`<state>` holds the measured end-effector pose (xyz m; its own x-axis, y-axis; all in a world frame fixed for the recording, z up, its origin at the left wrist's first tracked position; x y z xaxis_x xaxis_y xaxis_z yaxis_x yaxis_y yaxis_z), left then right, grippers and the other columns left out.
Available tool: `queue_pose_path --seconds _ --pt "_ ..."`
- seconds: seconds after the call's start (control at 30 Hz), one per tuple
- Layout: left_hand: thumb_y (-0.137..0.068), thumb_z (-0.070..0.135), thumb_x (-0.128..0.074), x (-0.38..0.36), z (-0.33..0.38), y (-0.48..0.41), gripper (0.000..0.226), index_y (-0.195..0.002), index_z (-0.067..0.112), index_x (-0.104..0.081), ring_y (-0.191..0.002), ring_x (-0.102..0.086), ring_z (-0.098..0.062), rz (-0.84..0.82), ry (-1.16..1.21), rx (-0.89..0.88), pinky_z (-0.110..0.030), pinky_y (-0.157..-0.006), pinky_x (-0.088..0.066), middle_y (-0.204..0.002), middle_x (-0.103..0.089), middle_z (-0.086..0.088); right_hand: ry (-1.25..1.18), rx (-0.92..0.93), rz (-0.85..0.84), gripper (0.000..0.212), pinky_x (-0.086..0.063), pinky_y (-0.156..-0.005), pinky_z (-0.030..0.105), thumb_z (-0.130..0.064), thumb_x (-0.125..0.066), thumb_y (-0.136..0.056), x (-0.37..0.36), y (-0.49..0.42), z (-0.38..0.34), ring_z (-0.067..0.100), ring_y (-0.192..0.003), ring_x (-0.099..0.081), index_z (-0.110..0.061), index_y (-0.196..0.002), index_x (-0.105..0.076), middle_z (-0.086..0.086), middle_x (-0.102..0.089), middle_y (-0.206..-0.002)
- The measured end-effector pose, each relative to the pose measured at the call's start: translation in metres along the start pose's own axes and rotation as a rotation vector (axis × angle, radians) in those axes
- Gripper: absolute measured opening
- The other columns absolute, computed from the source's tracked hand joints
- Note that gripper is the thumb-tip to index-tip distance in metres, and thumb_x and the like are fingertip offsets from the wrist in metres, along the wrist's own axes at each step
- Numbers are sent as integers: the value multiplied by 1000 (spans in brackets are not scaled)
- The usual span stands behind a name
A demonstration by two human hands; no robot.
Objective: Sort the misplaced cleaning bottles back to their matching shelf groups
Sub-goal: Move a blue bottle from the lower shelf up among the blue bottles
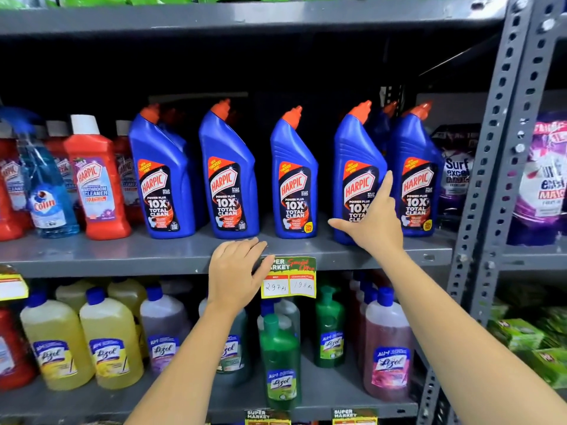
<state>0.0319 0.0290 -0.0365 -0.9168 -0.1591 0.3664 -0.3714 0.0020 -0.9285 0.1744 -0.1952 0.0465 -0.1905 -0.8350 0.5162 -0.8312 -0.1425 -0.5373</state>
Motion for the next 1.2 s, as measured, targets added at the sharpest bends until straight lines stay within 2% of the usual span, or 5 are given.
queue_pose_path --seconds 0.1,0.4,0.77,1.1,1.2 --pt "-98 45 -47 0 0 1 42 -105 13 -74 -97 -67 -20 2 8 0 -41 -88 -49 -105 -73 -2 -9 -10 2 138 -47 -88 50 -43 -88 -62 -7 -6 2 45 -114 -57 -21 -154 13 22 -39 -144" --pt "-96 44 -48 1 1 2 41 -107 15 -74 -100 -66 -19 -9 -12 21 -39 -91 -46 -108 -73 -2 -63 -2 -12 131 -46 -93 48 -41 -86 -66 -19 -17 9 43 -120 -53 -17 -155 7 23 -37 -146" --pt "-96 44 -47 3 3 1 41 -106 15 -73 -100 -66 -19 -10 -29 26 -37 -92 -44 -108 -73 -2 -101 -19 -113 131 -41 -101 50 -42 -86 -67 -19 -23 15 41 -128 -47 -22 -153 10 17 -33 -150" --pt "-97 43 -47 6 4 -1 39 -108 15 -72 -101 -66 -19 -90 -1 32 -39 -92 -44 -110 -72 -2 -156 -6 -86 129 -40 -103 51 -43 -85 -68 -20 -18 19 37 -130 -45 -24 -154 8 17 -36 -149" --pt "-98 33 -47 16 5 2 33 -111 14 -70 -110 -63 -22 -14 59 23 -37 -101 -35 -119 -68 -4 -240 51 33 120 -36 -112 49 -40 -82 -72 -19 -6 21 31 -140 -36 -17 -155 1 16 -29 -154"
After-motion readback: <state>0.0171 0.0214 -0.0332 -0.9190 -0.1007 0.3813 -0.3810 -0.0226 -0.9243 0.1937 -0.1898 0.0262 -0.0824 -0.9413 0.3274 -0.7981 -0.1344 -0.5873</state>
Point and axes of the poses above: each hand's wrist, its own y-axis away from the middle knuckle, its own x-axis out of the back of the hand, z = x × y, the point moved 5 cm from there along -y, towards the middle knuckle
